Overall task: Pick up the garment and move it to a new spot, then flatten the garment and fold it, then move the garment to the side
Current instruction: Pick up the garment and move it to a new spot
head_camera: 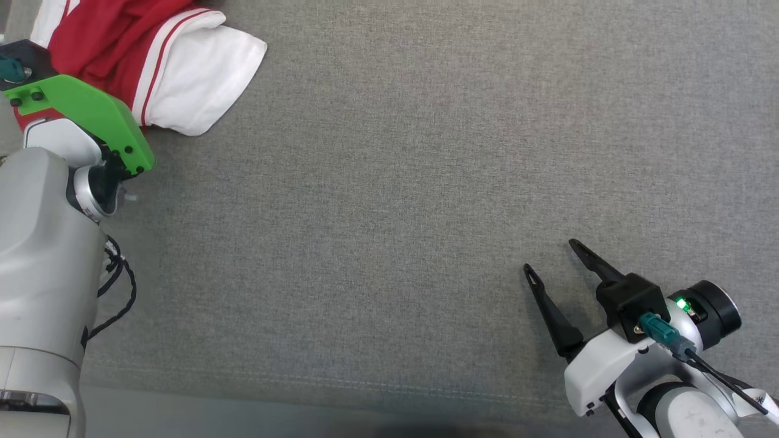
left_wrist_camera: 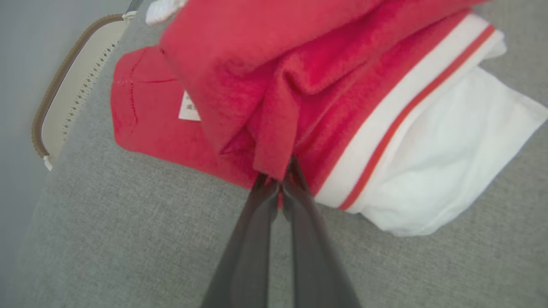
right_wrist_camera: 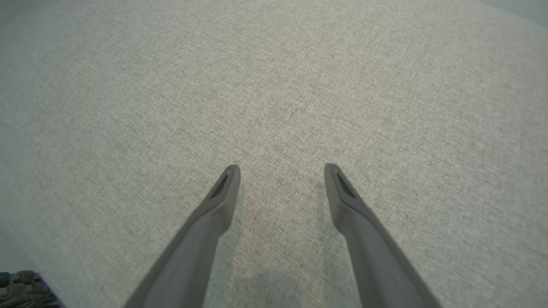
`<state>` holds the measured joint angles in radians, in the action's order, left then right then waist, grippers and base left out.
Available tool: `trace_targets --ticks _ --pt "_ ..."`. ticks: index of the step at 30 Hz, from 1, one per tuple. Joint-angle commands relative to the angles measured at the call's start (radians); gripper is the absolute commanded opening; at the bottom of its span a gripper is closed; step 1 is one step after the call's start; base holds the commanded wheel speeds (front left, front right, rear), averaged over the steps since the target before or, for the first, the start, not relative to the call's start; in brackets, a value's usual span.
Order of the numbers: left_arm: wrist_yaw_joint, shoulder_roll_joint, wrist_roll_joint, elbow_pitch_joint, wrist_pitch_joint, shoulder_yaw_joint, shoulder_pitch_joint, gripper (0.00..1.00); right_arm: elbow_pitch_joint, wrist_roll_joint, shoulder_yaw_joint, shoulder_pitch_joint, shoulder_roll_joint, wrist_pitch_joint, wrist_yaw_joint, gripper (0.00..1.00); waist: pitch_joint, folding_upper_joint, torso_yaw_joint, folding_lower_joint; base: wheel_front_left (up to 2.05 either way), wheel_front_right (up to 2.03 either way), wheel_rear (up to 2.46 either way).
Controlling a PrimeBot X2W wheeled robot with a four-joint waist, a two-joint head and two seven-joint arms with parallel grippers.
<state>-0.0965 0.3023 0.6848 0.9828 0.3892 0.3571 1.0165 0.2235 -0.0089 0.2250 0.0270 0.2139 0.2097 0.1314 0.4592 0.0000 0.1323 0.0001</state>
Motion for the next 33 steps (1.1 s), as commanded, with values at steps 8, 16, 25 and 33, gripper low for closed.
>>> trace_targets --ticks 8,16,25,33 --pt "0.048 0.014 -0.061 -0.036 -0.139 0.047 0.064 0.0 -0.076 0.027 0.02 -0.008 -0.041 -0.051 -0.001 1.0 -0.139 0.0 -0.024 -0.0001 0.0 0.0 0.0" --pt "0.079 -0.003 -0.11 -0.109 -0.178 0.102 0.113 0.0 -0.152 0.043 0.039 -0.002 -0.08 -0.092 -0.001 1.0 -0.253 0.0 -0.08 -0.0001 0.0 0.0 0.0" --pt "0.086 -0.082 -0.114 -0.222 -0.163 0.15 0.137 0.0 -0.235 0.053 0.046 0.01 -0.12 -0.144 -0.001 1.0 -0.363 0.0 -0.206 -0.0001 0.0 0.0 0.0" --pt "0.112 -0.194 -0.051 -0.339 -0.128 0.172 0.12 0.0 -0.262 0.047 0.029 0.032 -0.14 -0.169 -0.001 1.0 -0.382 0.0 -0.296 -0.0001 0.0 0.0 0.0"
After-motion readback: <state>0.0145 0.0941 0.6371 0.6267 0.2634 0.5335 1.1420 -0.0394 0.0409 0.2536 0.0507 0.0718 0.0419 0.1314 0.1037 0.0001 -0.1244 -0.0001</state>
